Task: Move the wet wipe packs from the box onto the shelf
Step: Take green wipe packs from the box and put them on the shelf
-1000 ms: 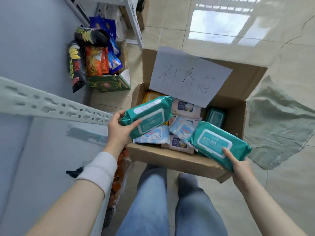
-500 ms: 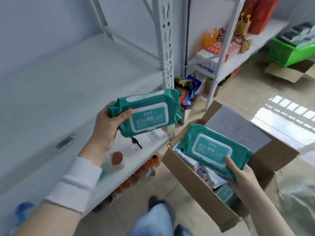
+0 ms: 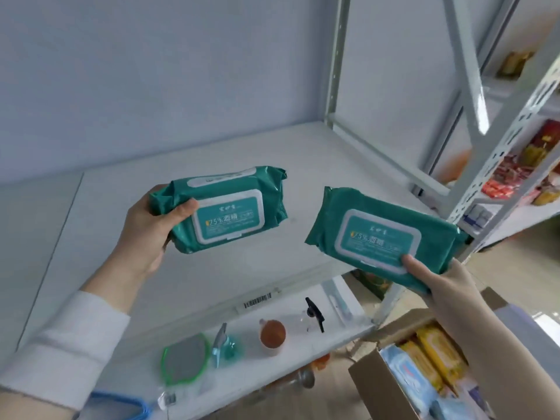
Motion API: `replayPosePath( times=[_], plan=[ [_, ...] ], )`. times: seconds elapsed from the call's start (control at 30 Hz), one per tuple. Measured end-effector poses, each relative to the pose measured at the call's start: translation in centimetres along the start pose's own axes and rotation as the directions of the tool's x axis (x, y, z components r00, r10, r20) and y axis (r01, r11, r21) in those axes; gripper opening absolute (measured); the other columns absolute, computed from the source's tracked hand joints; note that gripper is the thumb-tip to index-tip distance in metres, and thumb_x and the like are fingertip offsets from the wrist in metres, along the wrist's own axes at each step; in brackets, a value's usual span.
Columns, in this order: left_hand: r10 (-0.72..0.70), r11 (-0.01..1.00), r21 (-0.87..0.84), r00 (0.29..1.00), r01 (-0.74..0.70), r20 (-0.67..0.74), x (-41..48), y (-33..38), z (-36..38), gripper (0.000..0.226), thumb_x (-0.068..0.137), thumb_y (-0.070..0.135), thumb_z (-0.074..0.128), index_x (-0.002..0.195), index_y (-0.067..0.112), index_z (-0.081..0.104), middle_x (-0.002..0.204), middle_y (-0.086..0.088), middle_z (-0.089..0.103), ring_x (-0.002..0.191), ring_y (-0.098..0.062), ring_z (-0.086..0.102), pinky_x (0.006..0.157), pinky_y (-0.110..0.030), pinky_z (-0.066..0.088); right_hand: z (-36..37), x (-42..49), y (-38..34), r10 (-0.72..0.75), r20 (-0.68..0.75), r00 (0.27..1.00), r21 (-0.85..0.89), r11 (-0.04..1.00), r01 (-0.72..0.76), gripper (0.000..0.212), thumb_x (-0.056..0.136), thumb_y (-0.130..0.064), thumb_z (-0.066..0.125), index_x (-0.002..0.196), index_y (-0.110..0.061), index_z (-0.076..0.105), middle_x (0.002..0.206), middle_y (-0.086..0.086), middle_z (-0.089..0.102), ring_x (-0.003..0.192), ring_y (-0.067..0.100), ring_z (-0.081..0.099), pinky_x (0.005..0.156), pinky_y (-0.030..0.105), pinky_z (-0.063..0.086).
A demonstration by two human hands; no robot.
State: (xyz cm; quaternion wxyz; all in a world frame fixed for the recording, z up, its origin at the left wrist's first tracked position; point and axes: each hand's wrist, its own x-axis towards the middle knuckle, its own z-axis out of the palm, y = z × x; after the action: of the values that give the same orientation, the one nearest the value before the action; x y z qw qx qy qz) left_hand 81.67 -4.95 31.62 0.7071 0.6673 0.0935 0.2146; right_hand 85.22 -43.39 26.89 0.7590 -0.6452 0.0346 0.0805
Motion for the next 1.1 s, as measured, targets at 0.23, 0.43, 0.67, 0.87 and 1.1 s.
replayPosePath(
  times=[0.23, 0.43, 0.67, 0.87, 1.1],
  plan=[
    [-0.016, 0.999, 0.036, 0.999, 0.018, -0.045, 8.1, -2.7, -2.1, 0.023, 0.07, 0.015, 0.069, 0.089, 0.026, 0.066, 0.083, 0.011, 0.073, 0.079, -0.01, 0.068, 0.071, -0.027, 0.055, 5.0, 8.8, -2.2, -0.029, 0.032, 0.999, -0.092, 0.995, 0.032, 0.096, 0.008, -0.059, 0.087, 0.092, -0.022, 0.061, 0.086, -0.007, 0.074, 0.084, 0.015, 0.071, 0.067, 0.022, 0.059],
    [-0.017, 0.999, 0.047, 0.997, 0.02, -0.07, 16.0, -5.6, -0.4, 0.028, 0.063, 0.025, 0.07, 0.089, 0.03, 0.065, 0.084, 0.015, 0.074, 0.081, -0.007, 0.068, 0.074, -0.029, 0.056, 8.4, 20.9, -4.0, -0.087, 0.129, 0.988, -0.105, 0.989, 0.101, 0.034, 0.062, -0.02, 0.068, 0.095, -0.024, 0.059, 0.082, -0.017, 0.074, 0.079, 0.007, 0.072, 0.062, 0.019, 0.058],
    [0.002, 0.995, 0.095, 0.989, 0.012, -0.146, 24.6, -9.3, 2.2, 0.025, 0.065, 0.026, 0.072, 0.089, 0.035, 0.067, 0.089, 0.017, 0.073, 0.084, -0.002, 0.069, 0.065, -0.016, 0.055, 10.1, 35.7, -3.7, -0.072, 0.286, 0.956, -0.195, 0.972, 0.132, 0.051, 0.068, -0.02, 0.068, 0.117, -0.014, 0.055, 0.108, -0.002, 0.069, 0.095, 0.013, 0.068, 0.076, 0.023, 0.058],
    [0.08, 0.97, 0.241, 0.975, -0.028, -0.209, 31.2, -10.9, 2.9, 0.028, 0.082, 0.005, 0.064, 0.097, 0.029, 0.06, 0.096, 0.016, 0.067, 0.084, 0.005, 0.065, 0.076, -0.012, 0.051, 12.9, 46.8, -3.6, -0.205, 0.297, 0.933, -0.342, 0.889, 0.304, 0.054, 0.072, -0.005, 0.075, 0.118, -0.022, 0.052, 0.103, -0.018, 0.064, 0.094, 0.001, 0.064, 0.078, 0.02, 0.053],
    [0.174, 0.881, 0.467, 0.969, -0.073, -0.176, 35.4, -11.1, 2.7, 0.034, 0.082, 0.011, 0.067, 0.112, 0.023, 0.057, 0.1, 0.02, 0.062, 0.08, 0.019, 0.06, 0.074, 0.0, 0.044, 15.3, 53.3, -3.6, -0.28, 0.329, 0.902, -0.376, 0.838, 0.396, 0.055, 0.072, -0.009, 0.077, 0.116, -0.024, 0.048, 0.105, -0.02, 0.06, 0.094, -0.006, 0.059, 0.067, 0.004, 0.051]
  ],
)
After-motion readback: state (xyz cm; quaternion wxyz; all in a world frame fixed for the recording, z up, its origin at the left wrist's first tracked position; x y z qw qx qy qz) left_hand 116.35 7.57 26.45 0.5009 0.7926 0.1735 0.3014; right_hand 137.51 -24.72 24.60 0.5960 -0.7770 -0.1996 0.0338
